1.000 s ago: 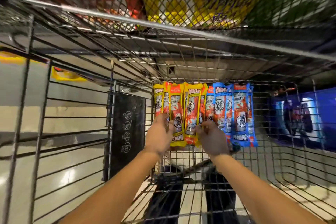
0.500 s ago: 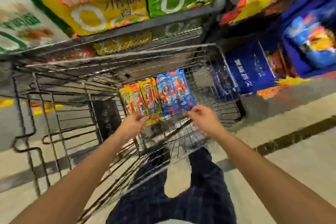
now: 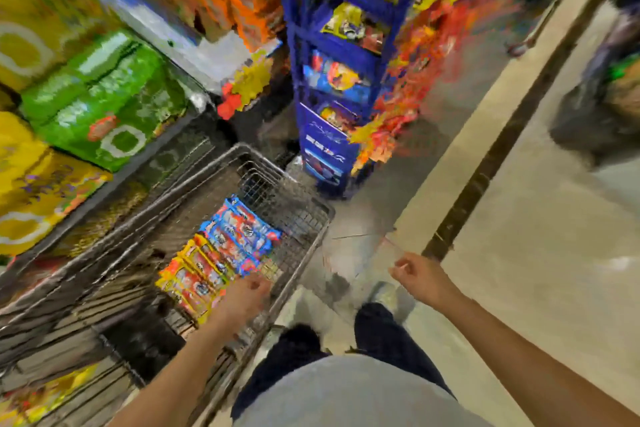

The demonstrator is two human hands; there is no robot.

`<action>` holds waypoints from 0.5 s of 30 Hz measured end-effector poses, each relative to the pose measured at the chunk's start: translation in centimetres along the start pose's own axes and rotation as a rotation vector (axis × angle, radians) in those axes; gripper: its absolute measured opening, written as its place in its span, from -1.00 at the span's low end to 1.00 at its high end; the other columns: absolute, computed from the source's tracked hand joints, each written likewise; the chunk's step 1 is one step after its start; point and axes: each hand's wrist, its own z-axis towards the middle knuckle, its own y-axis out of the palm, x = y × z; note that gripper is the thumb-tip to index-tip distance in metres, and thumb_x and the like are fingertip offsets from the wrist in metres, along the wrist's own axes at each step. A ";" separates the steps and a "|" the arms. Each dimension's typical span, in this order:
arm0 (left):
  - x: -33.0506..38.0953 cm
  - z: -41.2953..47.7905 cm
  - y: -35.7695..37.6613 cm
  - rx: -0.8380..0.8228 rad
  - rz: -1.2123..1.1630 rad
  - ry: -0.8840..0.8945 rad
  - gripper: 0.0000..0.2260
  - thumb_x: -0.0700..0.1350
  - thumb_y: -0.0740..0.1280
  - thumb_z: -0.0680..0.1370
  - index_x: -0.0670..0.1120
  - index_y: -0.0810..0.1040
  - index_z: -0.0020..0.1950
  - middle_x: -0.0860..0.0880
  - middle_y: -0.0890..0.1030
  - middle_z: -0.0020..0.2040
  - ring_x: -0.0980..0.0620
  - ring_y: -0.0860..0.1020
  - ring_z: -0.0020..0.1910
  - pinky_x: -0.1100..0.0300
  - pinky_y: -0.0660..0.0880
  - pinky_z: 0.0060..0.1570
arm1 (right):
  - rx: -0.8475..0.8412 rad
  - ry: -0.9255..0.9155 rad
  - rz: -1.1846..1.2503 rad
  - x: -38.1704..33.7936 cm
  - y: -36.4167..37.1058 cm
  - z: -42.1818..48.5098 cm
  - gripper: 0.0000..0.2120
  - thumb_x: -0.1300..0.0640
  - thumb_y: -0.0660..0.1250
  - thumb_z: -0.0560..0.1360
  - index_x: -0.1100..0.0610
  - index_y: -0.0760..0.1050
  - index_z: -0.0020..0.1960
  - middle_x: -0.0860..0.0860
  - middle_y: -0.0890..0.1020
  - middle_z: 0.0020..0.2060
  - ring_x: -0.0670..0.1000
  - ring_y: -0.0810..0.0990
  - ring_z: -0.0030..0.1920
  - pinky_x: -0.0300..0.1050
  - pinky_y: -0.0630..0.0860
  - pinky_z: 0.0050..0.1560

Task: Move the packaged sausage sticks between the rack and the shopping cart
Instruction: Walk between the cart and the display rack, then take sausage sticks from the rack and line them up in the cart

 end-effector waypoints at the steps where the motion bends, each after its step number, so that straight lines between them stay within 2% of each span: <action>1: 1.4 0.0 1.6 -0.004 0.006 0.009 -0.80 -0.21 0.27 0.52 -0.05 0.49 -0.31 -0.09 0.49 -0.38 0.03 0.44 -0.47 0.20 0.36 -0.43 | -0.003 0.015 0.025 2.0 -0.7 -0.5 -0.77 -0.13 0.29 0.53 0.00 0.52 0.03 -0.01 0.63 -0.10 -0.04 0.58 -0.18 -0.17 0.49 -0.16; 4: 6.0 -0.3 6.5 -0.036 0.081 0.055 -0.84 -0.09 0.30 0.45 -0.10 0.48 -0.31 -0.10 0.50 -0.40 0.05 0.44 -0.48 0.21 0.37 -0.43 | -0.043 0.113 0.071 8.3 -2.5 -1.7 -0.79 -0.08 0.28 0.57 0.05 0.53 -0.09 0.01 0.60 -0.16 -0.07 0.52 -0.25 -0.40 0.33 -0.36; 6: 9.6 -0.8 9.9 -0.086 0.095 0.058 -0.80 -0.14 0.30 0.53 -0.11 0.46 -0.30 -0.08 0.50 -0.43 0.12 0.44 -0.61 0.31 0.34 -0.57 | -0.047 0.165 0.111 12.2 -3.3 -1.9 -0.75 -0.08 0.27 0.58 0.09 0.56 -0.07 0.06 0.65 -0.11 0.01 0.58 -0.17 -0.34 0.36 -0.33; 8: 12.8 -0.8 13.3 -0.144 0.104 0.076 -0.72 -0.24 0.25 0.59 -0.08 0.48 -0.32 -0.09 0.51 -0.42 0.15 0.43 -0.64 0.31 0.33 -0.59 | -0.025 0.194 0.155 15.5 -4.7 -2.3 -0.78 -0.09 0.26 0.57 0.05 0.54 -0.03 0.04 0.67 -0.08 0.03 0.61 -0.11 -0.21 0.43 -0.20; 11: 17.8 -0.6 17.1 -0.218 0.148 0.077 -0.73 -0.29 0.21 0.59 -0.09 0.48 -0.29 -0.08 0.53 -0.39 0.09 0.47 -0.56 0.32 0.34 -0.56 | 0.021 0.248 0.243 19.5 -7.8 -2.1 -0.76 -0.14 0.31 0.53 0.04 0.53 -0.08 0.01 0.65 -0.15 0.01 0.63 -0.16 -0.21 0.47 -0.21; 13: 21.0 -0.3 19.0 -0.256 0.187 0.077 -0.76 -0.28 0.18 0.60 -0.09 0.49 -0.24 -0.08 0.56 -0.33 0.02 0.50 -0.47 0.29 0.38 -0.52 | 0.029 0.283 0.289 21.5 -10.0 -1.6 -0.79 -0.13 0.34 0.51 0.01 0.54 -0.10 0.01 0.66 -0.13 0.01 0.63 -0.16 -0.21 0.49 -0.22; 15: 24.0 0.8 20.4 -0.281 0.221 0.092 -0.80 -0.25 0.18 0.60 -0.08 0.51 -0.17 -0.09 0.60 -0.24 0.00 0.53 -0.41 0.25 0.42 -0.47 | 0.051 0.301 0.325 23.1 -12.0 -0.5 -0.80 -0.12 0.36 0.50 0.02 0.55 -0.11 0.03 0.67 -0.12 0.04 0.65 -0.13 -0.15 0.54 -0.12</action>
